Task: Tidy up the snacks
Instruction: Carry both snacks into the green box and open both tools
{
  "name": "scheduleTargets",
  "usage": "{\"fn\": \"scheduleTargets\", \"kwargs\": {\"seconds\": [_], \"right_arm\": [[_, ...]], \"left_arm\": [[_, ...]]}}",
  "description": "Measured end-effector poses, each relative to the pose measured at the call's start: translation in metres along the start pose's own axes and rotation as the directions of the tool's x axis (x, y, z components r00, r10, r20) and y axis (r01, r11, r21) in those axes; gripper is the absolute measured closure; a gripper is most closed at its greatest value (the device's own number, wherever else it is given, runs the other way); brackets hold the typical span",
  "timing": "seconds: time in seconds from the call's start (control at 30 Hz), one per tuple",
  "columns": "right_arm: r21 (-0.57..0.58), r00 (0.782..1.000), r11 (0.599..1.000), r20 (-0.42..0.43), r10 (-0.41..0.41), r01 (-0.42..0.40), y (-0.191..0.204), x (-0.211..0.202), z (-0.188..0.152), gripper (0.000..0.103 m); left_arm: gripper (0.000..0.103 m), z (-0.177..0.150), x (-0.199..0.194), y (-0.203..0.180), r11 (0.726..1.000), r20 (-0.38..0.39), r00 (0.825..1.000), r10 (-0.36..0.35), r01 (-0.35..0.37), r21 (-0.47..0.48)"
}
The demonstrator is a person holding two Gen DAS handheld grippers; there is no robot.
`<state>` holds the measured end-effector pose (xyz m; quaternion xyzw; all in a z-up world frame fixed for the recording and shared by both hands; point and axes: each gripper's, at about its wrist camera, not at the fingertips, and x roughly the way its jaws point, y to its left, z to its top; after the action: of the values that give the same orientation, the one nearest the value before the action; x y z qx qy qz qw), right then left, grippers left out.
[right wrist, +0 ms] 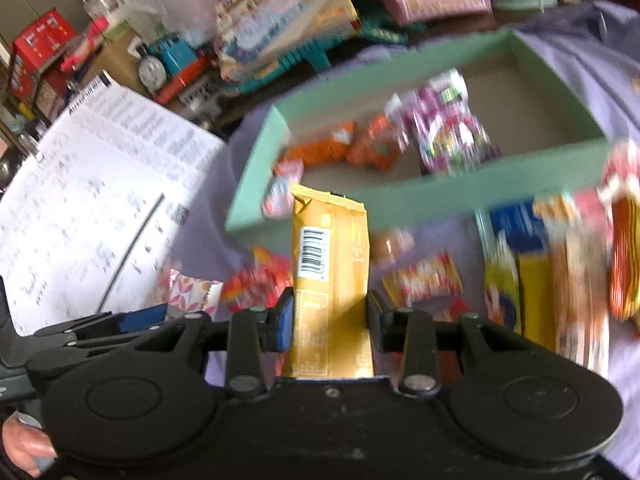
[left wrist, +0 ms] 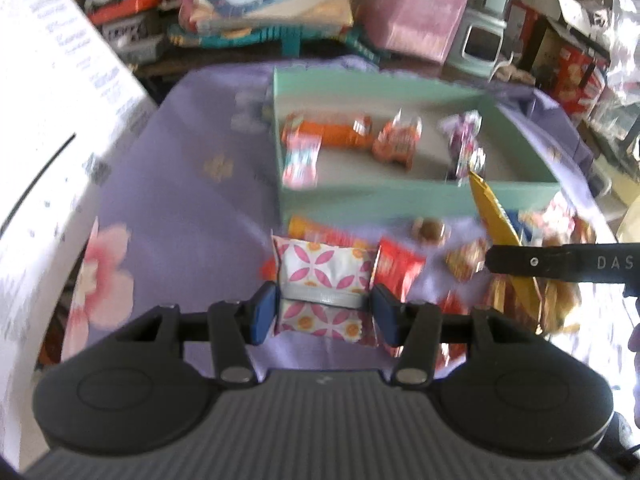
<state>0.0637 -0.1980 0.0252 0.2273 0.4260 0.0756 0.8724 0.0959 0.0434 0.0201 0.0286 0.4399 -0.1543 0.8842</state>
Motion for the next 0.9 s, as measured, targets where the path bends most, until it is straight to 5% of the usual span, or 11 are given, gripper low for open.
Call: {"fn": "scheduleTargets", "kwargs": {"seconds": [0.33,0.63,0.7,0.77,0.83,0.9], "right_arm": [[-0.061,0.993,0.997,0.111,-0.047,0.054,0.021,0.026,0.099,0.068],[-0.054,0.993,0.993,0.068,-0.097,0.100,0.015,0.085,0.133,0.066],[-0.048,0.994,0.994,0.059,-0.091,0.094,0.014,0.093,0.136,0.055],[-0.041,0.996,0.997,0.058,-0.067,0.070,0.013,0.094,0.138,0.028],[-0.047,0.994,0.997,0.087,-0.061,0.066,0.013,0.089,0.139,0.008],[-0.052,0.992,0.997,0.109,-0.058,0.064,0.013,0.082,0.140,0.003]], "left_arm": [[0.051,0.097,0.038,-0.025,0.999,0.088,0.996,-0.002,-0.001,0.035],[0.050,0.116,0.095,-0.025,0.998,0.020,1.000,0.016,-0.017,0.052],[0.041,0.116,0.102,-0.025,0.998,0.011,1.000,0.025,-0.025,0.064],[0.014,0.115,0.104,-0.026,0.996,0.021,0.998,0.052,-0.054,0.074],[0.000,0.115,0.103,-0.026,0.993,0.043,0.995,0.089,-0.092,0.076],[0.000,0.114,0.100,-0.024,0.993,0.051,0.994,0.095,-0.098,0.067]]}}
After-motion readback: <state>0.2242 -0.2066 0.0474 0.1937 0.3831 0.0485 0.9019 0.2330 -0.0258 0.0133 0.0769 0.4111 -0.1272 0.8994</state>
